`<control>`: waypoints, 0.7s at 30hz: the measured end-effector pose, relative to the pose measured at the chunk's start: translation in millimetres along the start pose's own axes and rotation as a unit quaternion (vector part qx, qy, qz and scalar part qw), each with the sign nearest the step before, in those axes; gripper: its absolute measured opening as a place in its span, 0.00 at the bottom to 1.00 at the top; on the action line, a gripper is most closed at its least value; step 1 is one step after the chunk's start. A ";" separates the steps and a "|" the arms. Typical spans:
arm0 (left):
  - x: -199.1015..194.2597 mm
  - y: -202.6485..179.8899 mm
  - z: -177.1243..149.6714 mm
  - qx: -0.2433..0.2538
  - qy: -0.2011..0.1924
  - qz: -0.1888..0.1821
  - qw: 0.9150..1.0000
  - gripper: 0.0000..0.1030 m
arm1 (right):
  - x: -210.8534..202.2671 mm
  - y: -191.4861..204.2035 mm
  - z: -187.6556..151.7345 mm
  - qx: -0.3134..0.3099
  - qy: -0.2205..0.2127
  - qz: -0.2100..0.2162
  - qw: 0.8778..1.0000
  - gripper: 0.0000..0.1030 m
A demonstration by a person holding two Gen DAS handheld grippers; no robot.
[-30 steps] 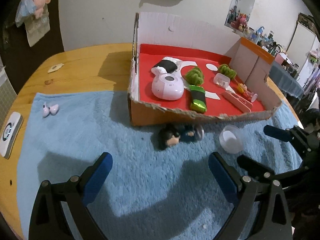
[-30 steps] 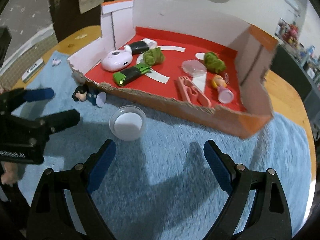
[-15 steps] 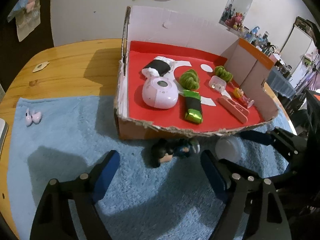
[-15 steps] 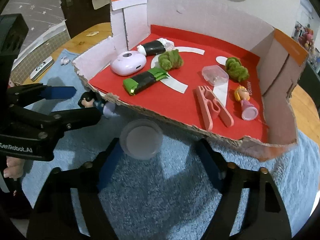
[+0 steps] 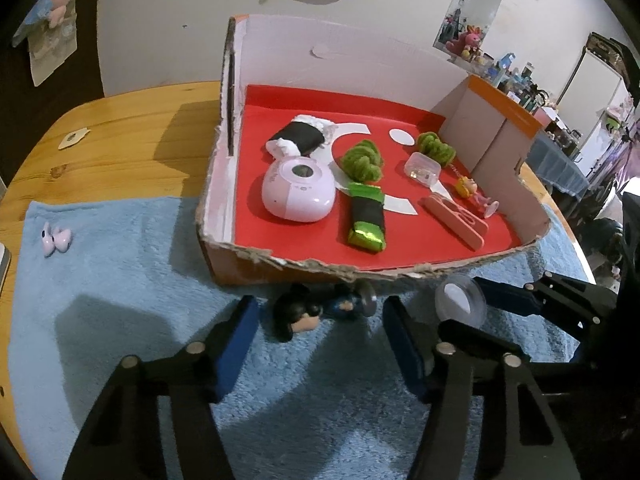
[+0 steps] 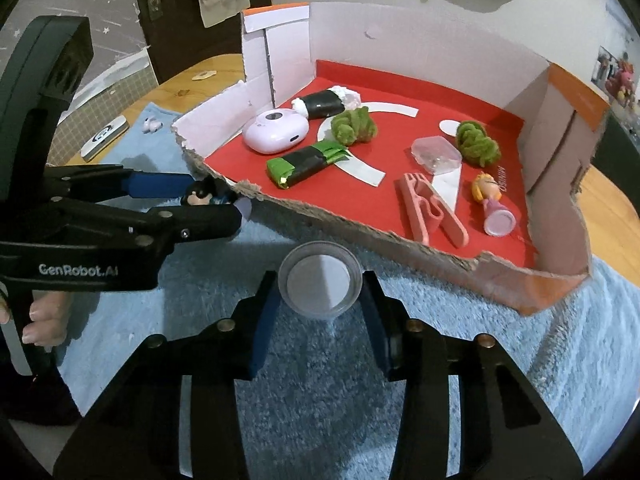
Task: Organize objects
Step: 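Close right tool on the white container while left tool closes on the figurine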
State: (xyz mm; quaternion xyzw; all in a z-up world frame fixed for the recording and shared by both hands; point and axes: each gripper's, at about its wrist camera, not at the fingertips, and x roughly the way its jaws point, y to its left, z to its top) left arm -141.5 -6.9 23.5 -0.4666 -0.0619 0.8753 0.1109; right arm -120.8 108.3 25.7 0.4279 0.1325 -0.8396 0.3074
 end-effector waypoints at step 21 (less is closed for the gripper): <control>-10.7 -11.4 -18.1 0.004 -0.014 -0.009 1.000 0.25 | -29.0 -9.1 -24.3 0.037 -0.021 0.004 0.999 0.38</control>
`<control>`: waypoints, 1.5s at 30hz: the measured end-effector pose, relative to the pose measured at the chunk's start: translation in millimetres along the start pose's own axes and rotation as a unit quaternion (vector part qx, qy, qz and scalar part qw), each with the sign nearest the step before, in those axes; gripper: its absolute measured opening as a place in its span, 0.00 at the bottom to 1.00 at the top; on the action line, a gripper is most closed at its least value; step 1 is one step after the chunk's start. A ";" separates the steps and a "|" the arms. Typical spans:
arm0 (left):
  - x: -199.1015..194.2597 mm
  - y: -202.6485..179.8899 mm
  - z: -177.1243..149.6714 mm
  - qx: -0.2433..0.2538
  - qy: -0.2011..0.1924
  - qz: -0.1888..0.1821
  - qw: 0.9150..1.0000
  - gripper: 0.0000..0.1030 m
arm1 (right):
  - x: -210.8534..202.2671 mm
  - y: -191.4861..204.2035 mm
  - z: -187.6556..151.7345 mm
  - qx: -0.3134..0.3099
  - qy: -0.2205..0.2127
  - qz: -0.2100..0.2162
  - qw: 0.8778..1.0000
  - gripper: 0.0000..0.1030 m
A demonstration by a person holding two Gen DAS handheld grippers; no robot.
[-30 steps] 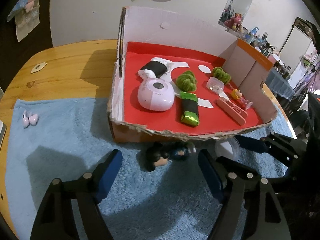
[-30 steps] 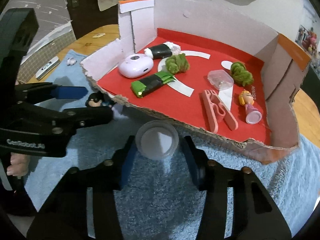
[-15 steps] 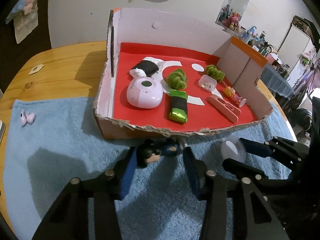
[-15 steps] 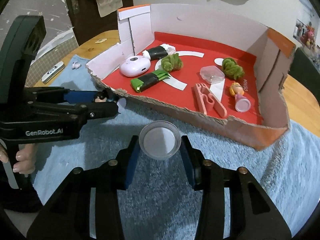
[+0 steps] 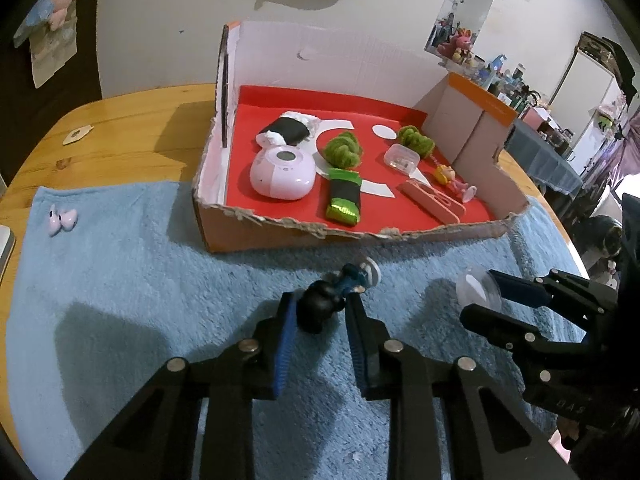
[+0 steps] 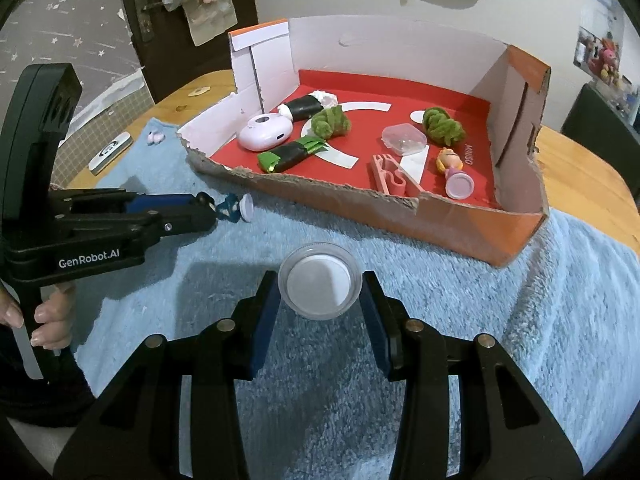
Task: Organize objects
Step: 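Close right tool on the white container while left tool closes on the figurine, then carry the white container with right tool while left tool carries the figurine into the box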
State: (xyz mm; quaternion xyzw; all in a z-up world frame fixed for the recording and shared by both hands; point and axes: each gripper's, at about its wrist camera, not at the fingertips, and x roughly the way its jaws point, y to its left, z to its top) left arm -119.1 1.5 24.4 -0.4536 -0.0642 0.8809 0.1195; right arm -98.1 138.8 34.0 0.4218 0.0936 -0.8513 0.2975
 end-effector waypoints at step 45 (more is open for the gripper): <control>-22.0 -60.5 -35.7 0.168 0.019 -0.084 0.982 0.55 | -10.6 -10.2 -29.8 0.014 0.013 -0.025 1.000 0.62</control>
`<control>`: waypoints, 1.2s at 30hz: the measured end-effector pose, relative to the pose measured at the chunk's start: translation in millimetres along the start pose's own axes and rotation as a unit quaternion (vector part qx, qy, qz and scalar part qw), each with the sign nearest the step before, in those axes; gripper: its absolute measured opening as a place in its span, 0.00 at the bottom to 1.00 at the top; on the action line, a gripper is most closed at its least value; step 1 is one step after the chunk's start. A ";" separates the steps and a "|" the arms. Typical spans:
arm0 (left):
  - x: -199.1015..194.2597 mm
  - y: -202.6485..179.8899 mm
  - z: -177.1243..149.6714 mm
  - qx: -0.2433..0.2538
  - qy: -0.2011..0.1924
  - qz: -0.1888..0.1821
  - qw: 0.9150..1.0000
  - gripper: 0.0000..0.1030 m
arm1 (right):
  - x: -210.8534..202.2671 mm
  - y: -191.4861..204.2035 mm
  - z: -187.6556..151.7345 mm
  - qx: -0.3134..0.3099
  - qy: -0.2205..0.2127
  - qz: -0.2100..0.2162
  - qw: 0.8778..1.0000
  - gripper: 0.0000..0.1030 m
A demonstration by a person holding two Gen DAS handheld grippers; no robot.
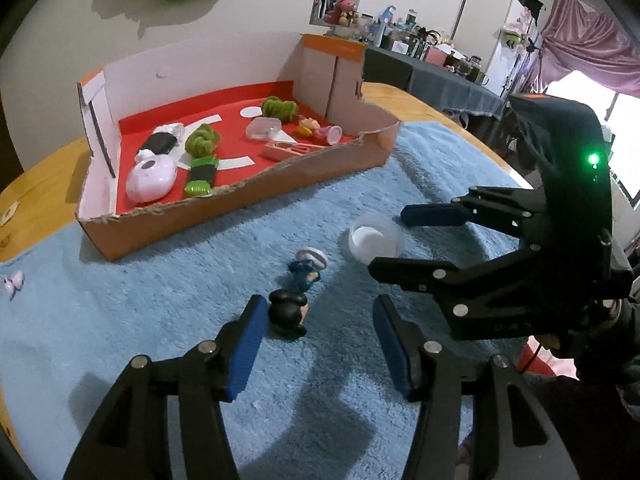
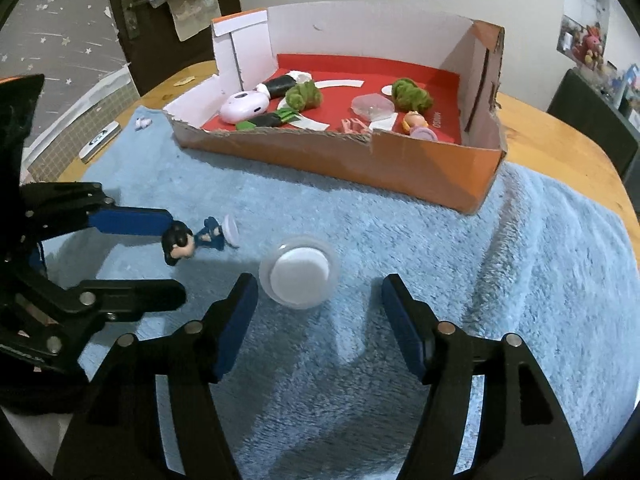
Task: Organize objects
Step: 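Carry the white container with right tool while left tool carries the figurine into the box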
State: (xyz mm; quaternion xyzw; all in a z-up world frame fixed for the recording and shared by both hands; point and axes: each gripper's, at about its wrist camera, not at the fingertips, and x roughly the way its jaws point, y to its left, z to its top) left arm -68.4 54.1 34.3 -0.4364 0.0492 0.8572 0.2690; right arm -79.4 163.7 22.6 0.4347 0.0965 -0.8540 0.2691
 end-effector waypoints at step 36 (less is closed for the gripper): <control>-44.4 8.5 26.9 -0.026 -0.079 0.003 0.997 0.35 | -41.0 24.7 26.1 -0.056 -0.076 -0.004 0.996 0.38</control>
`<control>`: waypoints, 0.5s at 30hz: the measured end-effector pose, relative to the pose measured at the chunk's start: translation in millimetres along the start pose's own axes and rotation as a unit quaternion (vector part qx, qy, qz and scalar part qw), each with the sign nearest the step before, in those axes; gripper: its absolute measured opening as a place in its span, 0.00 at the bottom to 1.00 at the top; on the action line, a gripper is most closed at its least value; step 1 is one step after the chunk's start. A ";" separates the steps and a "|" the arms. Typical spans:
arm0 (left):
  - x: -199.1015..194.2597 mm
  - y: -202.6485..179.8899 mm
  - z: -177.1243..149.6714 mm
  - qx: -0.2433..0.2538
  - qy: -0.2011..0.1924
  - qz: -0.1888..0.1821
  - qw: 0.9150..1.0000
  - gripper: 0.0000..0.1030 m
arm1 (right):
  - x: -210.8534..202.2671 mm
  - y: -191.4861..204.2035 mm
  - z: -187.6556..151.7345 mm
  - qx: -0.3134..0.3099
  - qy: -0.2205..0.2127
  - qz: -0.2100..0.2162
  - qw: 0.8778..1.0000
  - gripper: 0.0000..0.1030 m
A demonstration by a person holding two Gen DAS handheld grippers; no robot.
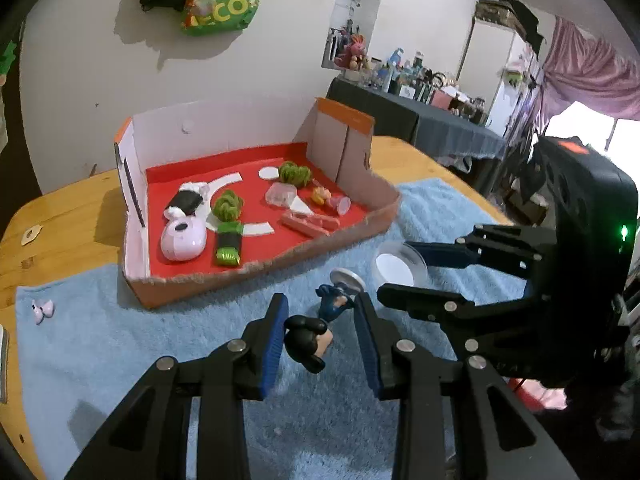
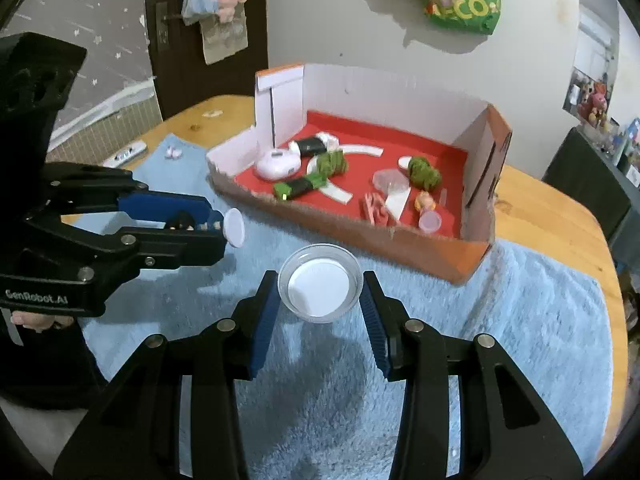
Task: Organize objects
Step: 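Carry the white container with right tool while left tool carries the figurine into the box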
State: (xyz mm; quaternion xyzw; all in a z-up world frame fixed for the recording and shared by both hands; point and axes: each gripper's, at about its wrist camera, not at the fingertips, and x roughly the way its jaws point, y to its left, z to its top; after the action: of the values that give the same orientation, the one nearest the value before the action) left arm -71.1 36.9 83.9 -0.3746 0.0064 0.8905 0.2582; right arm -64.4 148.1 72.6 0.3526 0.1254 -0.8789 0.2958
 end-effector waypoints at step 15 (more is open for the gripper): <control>66.4 64.1 137.2 -0.080 0.029 0.040 0.996 0.35 | 73.3 -63.3 132.7 -0.010 0.065 -0.034 0.997 0.38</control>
State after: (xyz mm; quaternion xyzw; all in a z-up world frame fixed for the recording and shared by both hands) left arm -230.9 39.7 126.5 -0.4190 -0.0426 0.8867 0.1907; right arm -217.6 109.7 118.1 0.4018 0.1653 -0.8622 0.2604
